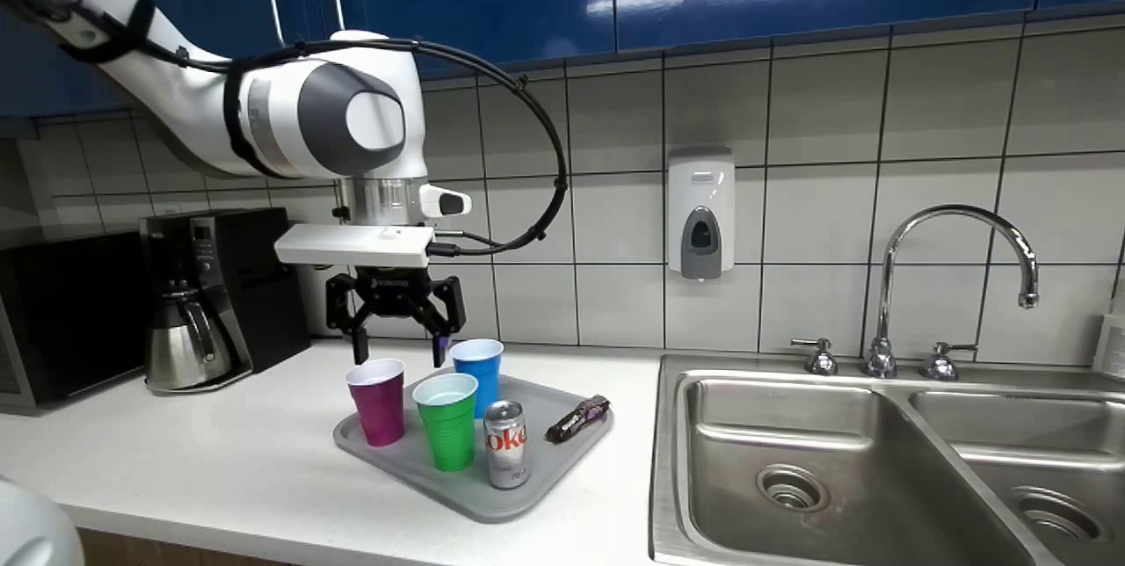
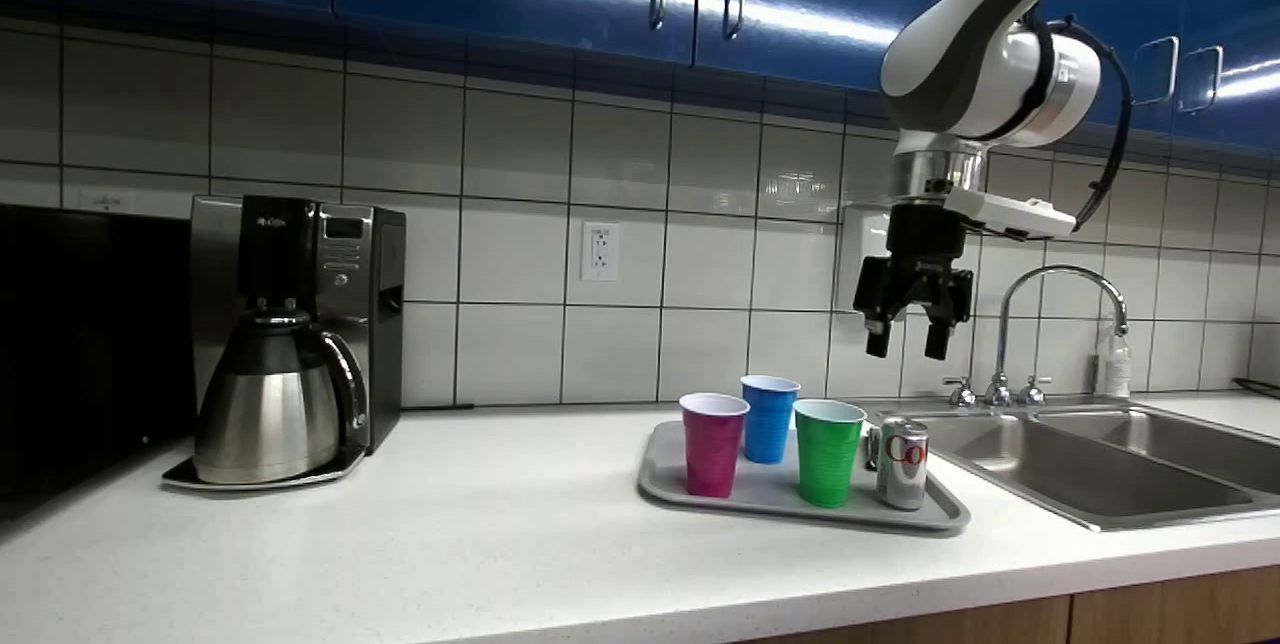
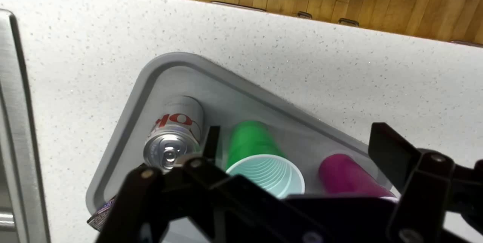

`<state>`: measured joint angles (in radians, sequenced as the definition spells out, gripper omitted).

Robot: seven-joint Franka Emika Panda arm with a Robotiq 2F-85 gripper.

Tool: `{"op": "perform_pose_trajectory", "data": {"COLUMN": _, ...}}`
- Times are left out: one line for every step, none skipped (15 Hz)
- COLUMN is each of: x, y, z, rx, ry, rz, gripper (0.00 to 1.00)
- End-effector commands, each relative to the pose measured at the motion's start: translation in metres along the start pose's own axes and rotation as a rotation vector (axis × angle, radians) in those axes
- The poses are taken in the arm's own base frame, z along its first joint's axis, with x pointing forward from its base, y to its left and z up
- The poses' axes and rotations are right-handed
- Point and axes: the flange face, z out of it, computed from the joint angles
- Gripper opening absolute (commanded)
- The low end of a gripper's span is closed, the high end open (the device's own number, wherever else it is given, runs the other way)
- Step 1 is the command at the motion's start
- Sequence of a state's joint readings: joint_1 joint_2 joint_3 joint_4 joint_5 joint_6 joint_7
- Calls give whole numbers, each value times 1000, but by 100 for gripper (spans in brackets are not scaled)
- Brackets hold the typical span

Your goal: Put the green and purple cup on the grey tray

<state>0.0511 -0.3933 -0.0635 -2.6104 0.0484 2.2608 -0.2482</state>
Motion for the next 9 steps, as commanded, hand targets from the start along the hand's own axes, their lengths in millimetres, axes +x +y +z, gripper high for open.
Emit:
{"op": "perform_pose_trajectory", "data": {"x": -6, "y": 1, "z": -3, "rx": 5, "ry": -2, "rz": 7, "gripper": 100}}
{"op": "perform_pose_trajectory", "data": {"x": -12, "y": 3, "z": -5, "rx": 10, "ry": -2, "rz": 11, "gripper": 100}}
{"op": "perform_pose_trajectory", "data": {"x": -16, "y": 3, "z": -7, "rx": 13, "ry": -1, "rz": 14, "gripper": 100}}
{"op": "perform_pose_trajectory", "data": {"x": -19, "y": 3, "z": -8, "rx": 14, "ry": 3, "rz": 15, "gripper": 100}}
{"op": "perform_pose_trajectory", "data": {"x": -20, "y": 3, "z": -9, "rx": 14, "ry": 4, "rz": 15, "gripper": 100}}
{"op": "perform_pose_trajectory", "data": {"x": -20, "y": 3, "z": -8, "rx": 14, "ry": 3, "rz": 15, "gripper": 100}}
{"op": "perform_pose_trajectory", "data": {"x": -20, "y": 3, "z": -8, "rx": 14, "ry": 2, "rz": 15, "gripper": 100}}
{"op": "perform_pose_trajectory", "data": {"x": -21, "y": 3, "z": -8, "rx": 14, "ry": 2, "rz": 15, "gripper": 100}}
{"op": "perform_pose_trajectory", "data": {"x": -21, "y": 3, "z": -8, "rx": 14, "ry": 2, "rz": 15, "gripper": 100}}
